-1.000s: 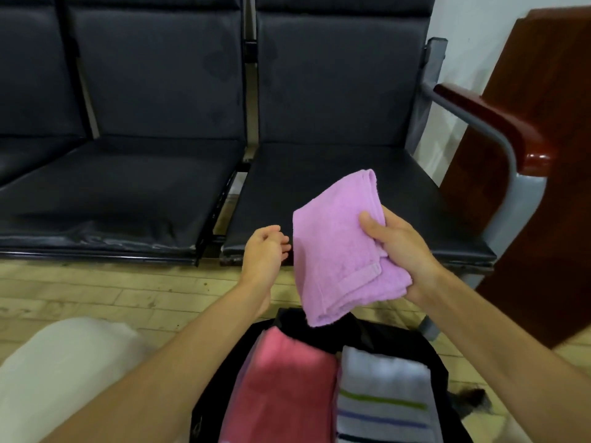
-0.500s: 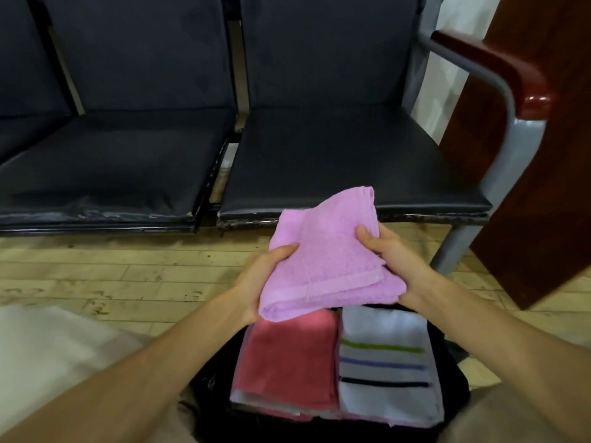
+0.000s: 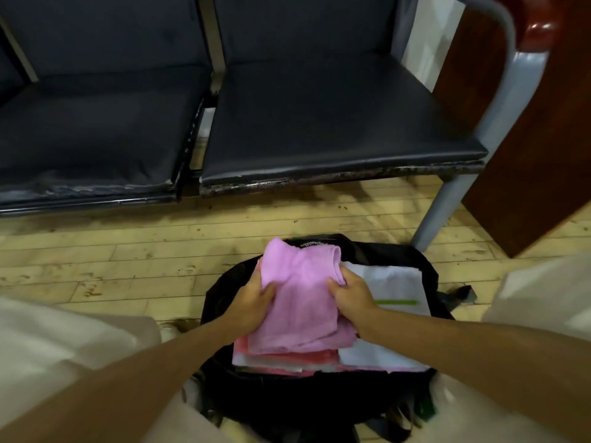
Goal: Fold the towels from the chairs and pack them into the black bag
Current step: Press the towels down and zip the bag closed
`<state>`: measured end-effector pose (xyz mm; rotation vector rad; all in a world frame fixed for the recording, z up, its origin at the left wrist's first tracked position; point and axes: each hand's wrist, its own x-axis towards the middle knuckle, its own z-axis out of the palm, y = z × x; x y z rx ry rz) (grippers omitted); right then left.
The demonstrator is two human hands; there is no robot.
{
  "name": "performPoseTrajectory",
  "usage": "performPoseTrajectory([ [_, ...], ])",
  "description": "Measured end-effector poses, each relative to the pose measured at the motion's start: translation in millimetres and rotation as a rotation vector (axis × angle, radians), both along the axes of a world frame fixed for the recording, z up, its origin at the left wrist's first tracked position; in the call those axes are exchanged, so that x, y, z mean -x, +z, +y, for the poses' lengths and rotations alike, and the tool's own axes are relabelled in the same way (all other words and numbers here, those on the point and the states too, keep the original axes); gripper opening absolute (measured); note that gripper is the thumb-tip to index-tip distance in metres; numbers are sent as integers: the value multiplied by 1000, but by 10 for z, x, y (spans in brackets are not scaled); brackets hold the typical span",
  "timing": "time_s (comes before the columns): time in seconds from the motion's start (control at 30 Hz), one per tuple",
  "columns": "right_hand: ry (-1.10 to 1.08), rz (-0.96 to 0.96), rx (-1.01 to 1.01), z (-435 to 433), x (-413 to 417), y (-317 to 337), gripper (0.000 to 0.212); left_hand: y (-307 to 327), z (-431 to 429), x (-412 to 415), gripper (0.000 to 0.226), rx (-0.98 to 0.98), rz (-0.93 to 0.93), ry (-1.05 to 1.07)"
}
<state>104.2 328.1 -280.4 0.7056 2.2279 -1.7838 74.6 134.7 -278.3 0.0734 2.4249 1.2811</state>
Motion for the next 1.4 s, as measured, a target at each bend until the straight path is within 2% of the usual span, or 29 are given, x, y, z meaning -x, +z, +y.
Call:
performPoseTrajectory([
  [0.13,102,-138,-131,-55,47,-227,51,-117,-76,71,56,103,20,-4],
  [0.33,231,-361,-270,-107,190,-274,60,-192,-157,118,56,186,-32,5],
  [0.43,306,-435,-267,-87,208,-211,54,-175,-198,115,53,208,-65,-19],
  [0.5,302,-459,-178,-54,183,-155,37,-151,-203,113,50,218,-96,-44],
  [0.57,288,-467,-108,-19,142,-70,30,-119,-193,100,46,209,-112,-54],
  [0.67,374,-462,-165,52,104,62,21,-76,-162,84,39,176,-112,-56],
  [0.73,480,-431,-281,81,92,171,16,-34,-120,84,38,169,-115,-60],
  [0.83,757,-203,-839,82,180,304,23,48,-38,89,41,150,-138,-72],
  [0.9,855,-67,-1058,20,245,437,21,79,-4,97,44,133,-152,-73],
  [0.97,913,71,-1067,-50,326,512,21,84,-20,125,41,132,-149,-37],
  [1.07,965,212,-958,-175,403,491,35,91,-98,203,15,75,-142,152],
  [1.2,1045,260,-873,-358,429,343,61,126,-246,371,31,25,-142,364],
  [1.33,1077,223,-755,-479,474,186,80,124,-407,554,26,49,-155,372],
  [1.4,1103,184,-772,-490,484,111,85,69,-496,630,26,80,-152,345],
])
